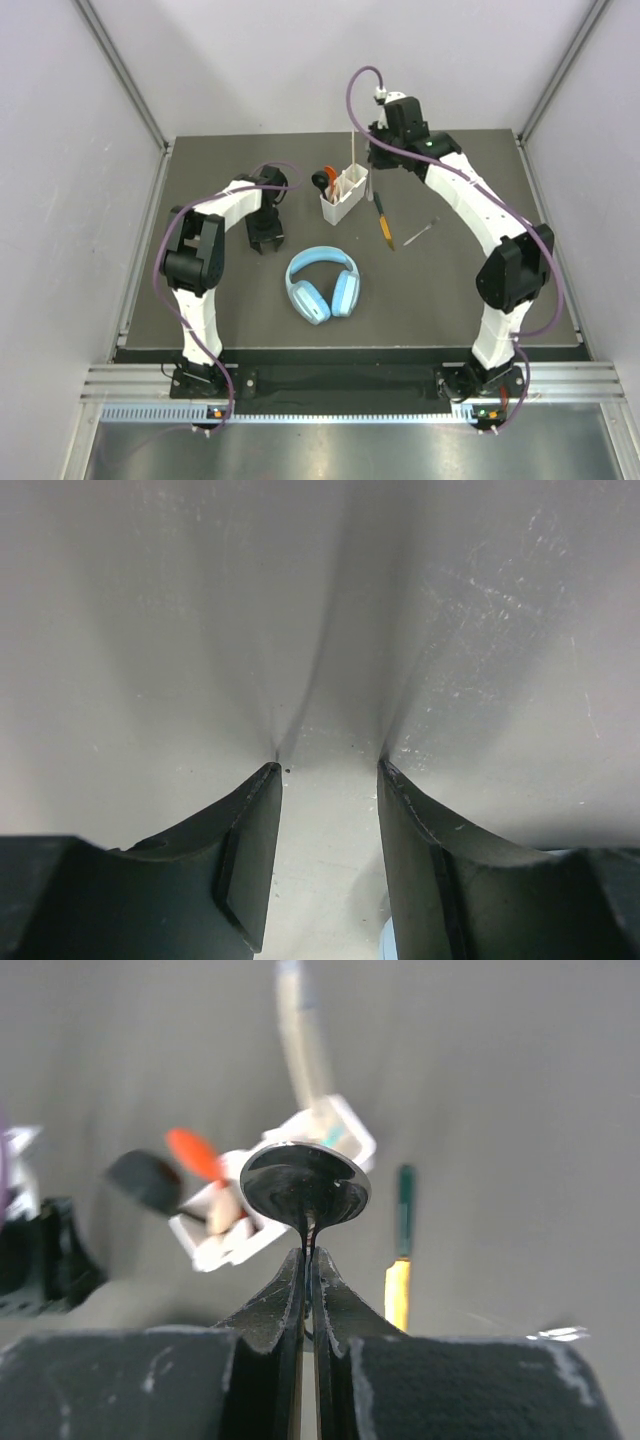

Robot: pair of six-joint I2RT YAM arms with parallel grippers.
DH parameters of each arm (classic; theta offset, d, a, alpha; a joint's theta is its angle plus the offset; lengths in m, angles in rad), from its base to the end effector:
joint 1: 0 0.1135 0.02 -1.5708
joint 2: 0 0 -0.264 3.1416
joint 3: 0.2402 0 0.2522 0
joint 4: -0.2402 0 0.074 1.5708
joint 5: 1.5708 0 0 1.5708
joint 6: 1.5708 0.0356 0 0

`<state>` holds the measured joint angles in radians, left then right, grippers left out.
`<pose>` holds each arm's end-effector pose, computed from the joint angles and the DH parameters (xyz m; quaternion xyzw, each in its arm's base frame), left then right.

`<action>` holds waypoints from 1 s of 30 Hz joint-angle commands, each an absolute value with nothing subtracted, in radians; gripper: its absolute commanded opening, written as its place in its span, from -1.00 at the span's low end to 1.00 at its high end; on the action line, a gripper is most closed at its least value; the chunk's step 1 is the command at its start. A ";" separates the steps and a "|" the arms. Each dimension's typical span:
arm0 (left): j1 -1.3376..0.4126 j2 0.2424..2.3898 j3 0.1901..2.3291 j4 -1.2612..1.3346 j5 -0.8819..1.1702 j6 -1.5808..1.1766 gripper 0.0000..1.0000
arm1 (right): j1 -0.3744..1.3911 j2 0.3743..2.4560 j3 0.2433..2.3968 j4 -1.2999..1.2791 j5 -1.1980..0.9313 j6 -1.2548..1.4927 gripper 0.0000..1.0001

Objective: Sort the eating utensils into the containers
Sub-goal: Place the spoon in the storage box.

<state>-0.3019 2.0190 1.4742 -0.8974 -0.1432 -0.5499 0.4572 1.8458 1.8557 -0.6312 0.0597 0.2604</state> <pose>0.3729 -0.1108 0.1675 -0.1277 0.9872 0.0385 0.0879 0.3824 0.1858 0.3662 -0.0738 0.8861 0.1356 0.4371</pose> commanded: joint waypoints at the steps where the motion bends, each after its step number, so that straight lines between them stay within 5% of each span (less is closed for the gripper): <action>1: -0.307 2.013 1.499 -0.917 -0.178 -0.545 -0.03 | 0.505 1.842 1.878 -0.554 0.015 0.242 -1.00; 30: -0.307 2.016 1.489 -0.910 -0.204 -0.515 -0.03 | 0.568 2.065 2.118 -0.459 0.030 0.227 -1.00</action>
